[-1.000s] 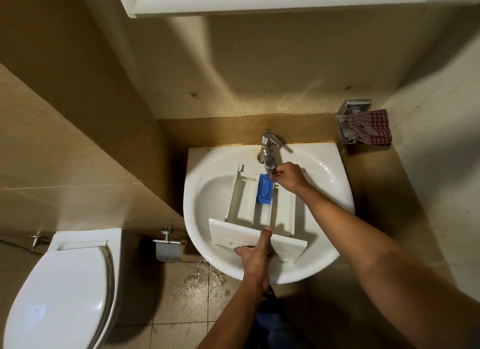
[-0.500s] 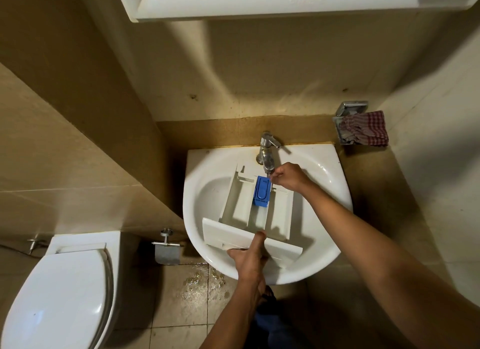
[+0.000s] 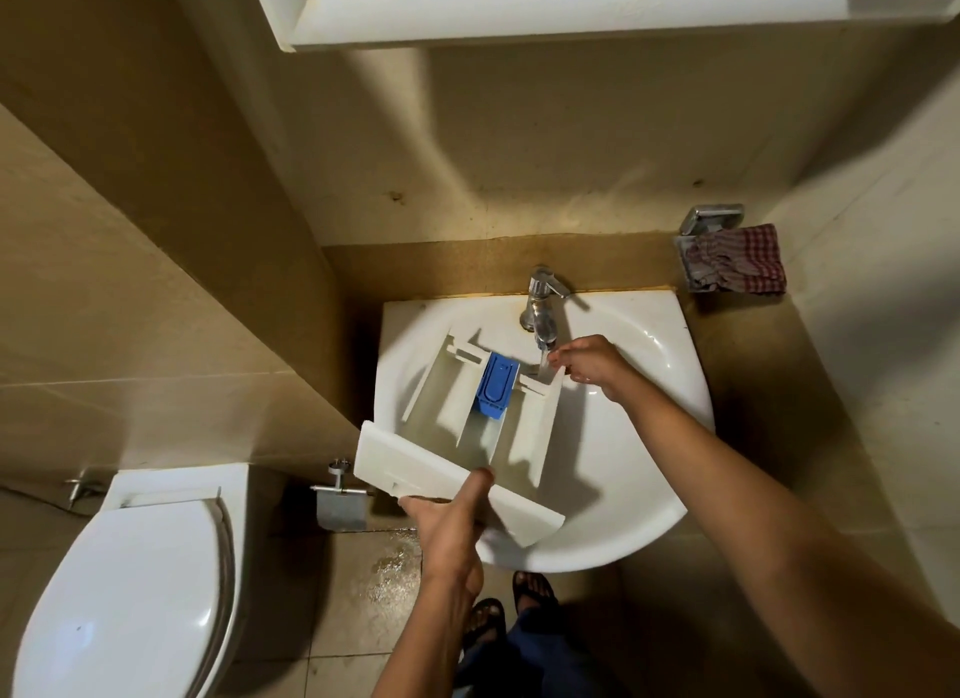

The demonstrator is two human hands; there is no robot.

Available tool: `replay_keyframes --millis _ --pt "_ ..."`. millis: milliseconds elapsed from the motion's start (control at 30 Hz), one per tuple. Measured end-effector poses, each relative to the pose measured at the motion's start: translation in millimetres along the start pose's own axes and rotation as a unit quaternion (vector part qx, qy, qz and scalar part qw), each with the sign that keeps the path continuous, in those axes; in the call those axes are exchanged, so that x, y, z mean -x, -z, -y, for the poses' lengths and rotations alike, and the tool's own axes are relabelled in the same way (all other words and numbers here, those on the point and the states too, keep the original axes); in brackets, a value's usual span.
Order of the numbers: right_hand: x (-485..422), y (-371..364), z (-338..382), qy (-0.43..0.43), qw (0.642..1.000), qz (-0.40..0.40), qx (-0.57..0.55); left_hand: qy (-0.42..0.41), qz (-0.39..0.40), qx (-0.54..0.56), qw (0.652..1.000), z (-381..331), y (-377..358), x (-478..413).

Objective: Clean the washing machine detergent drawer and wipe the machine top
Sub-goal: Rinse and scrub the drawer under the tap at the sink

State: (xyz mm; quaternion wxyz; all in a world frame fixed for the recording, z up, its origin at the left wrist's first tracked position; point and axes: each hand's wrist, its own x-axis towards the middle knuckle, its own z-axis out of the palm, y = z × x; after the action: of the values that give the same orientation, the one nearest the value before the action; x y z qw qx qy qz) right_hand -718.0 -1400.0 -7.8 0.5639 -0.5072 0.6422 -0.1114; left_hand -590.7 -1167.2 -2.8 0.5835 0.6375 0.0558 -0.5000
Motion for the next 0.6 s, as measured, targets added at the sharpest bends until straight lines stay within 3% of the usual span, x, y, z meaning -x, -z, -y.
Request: replay_keyframes --millis 267,500,600 --pt "33 1 24 -0.037 0.992 0.067 -0.099 -0.021 0.121 0.07 0.99 -4 26 -10" --pt "55 3 46 0.029 0.98 0.123 -0.156 0.033 0.167 0.141 0.975 -12 28 -14" --pt "64 8 51 0.063 0.973 0.108 -0.193 0.072 0.171 0.142 0.972 -20 20 -20"
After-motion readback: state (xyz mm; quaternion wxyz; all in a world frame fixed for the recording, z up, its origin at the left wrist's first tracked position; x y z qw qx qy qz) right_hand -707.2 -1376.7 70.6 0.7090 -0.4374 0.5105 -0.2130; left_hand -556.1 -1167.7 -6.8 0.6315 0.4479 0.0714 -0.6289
